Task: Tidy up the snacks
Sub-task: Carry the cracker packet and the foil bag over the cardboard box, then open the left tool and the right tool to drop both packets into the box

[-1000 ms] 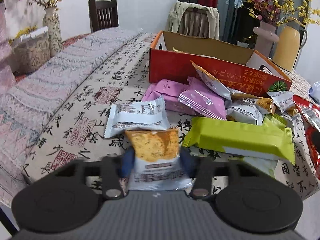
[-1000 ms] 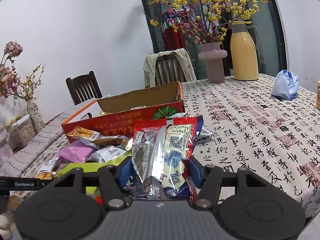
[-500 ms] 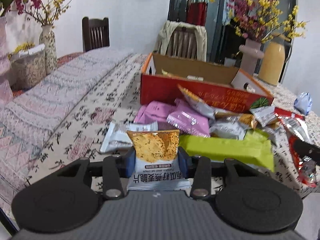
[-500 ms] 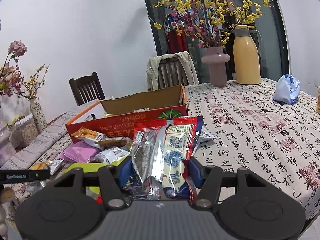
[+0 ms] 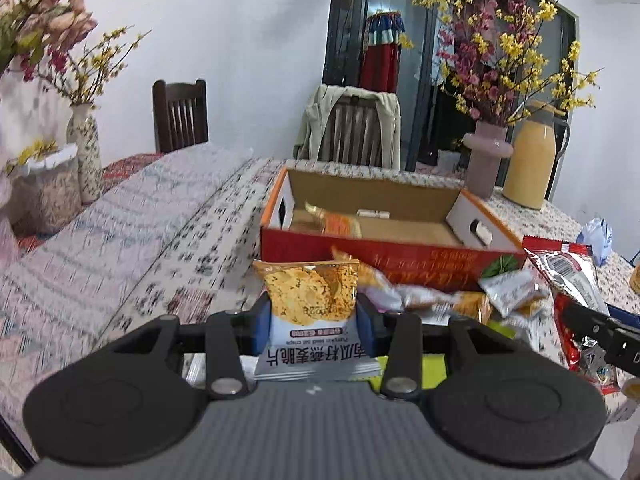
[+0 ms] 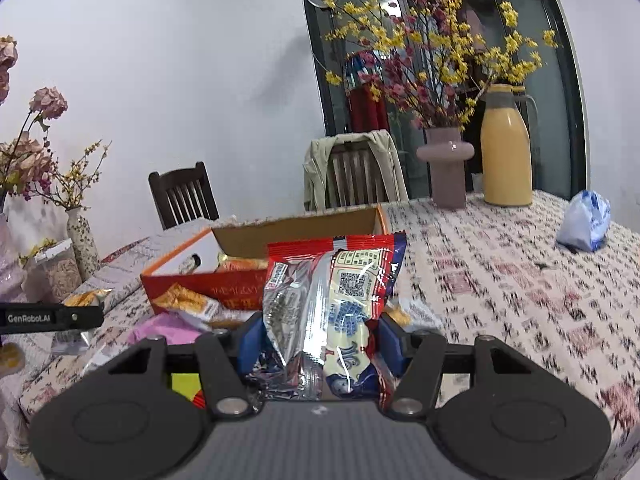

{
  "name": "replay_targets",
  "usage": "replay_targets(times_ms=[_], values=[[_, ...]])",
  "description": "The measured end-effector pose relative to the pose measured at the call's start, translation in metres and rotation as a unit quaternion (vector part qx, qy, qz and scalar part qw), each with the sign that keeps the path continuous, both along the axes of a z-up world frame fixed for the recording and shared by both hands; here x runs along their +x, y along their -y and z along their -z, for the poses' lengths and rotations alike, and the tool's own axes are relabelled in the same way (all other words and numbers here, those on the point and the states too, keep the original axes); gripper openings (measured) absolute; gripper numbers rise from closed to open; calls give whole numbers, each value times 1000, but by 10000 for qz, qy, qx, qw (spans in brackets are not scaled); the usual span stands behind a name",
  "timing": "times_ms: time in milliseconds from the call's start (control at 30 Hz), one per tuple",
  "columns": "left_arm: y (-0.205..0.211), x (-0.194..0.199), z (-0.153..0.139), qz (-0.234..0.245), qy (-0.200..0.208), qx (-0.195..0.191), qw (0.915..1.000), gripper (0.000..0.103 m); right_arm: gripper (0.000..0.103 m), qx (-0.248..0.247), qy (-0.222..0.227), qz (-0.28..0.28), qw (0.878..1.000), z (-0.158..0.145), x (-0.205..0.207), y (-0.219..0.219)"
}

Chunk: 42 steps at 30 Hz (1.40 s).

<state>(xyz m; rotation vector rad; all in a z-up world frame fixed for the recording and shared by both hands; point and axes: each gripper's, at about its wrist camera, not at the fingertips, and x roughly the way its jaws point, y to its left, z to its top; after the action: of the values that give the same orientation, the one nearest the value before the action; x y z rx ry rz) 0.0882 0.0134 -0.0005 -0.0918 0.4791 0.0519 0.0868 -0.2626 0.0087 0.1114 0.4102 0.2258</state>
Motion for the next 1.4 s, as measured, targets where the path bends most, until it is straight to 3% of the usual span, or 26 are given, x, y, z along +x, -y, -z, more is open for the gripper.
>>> replay_targets(times_ms=[500, 733, 1033, 1167, 1333, 1367, 1400], values=[[20, 74, -39, 9, 440, 91, 9990, 43, 59, -113, 528, -25, 9985, -38, 78, -19], [28, 118, -46, -69, 480, 54, 9988, 43, 59, -202, 516, -84, 9984, -46, 132, -35], [22, 179, -17, -367, 299, -70, 9989, 43, 59, -271, 44, -114, 9996, -19, 211, -51], [18, 195, 6, -411, 152, -42, 9990, 43, 59, -119, -69, -135, 9998, 1, 223, -50], [15, 196, 12, -313, 89, -133, 9994, 44, 60, -136, -242, -88, 9996, 9, 225, -49], [14, 193, 11, -321, 134, -162, 9993, 47, 63, -129, -231, -79, 9996, 8, 224, -49], [13, 191, 11, -320, 168, -180, 9992, 59, 63, -126, -225, -51, 9997, 8, 223, -48]])
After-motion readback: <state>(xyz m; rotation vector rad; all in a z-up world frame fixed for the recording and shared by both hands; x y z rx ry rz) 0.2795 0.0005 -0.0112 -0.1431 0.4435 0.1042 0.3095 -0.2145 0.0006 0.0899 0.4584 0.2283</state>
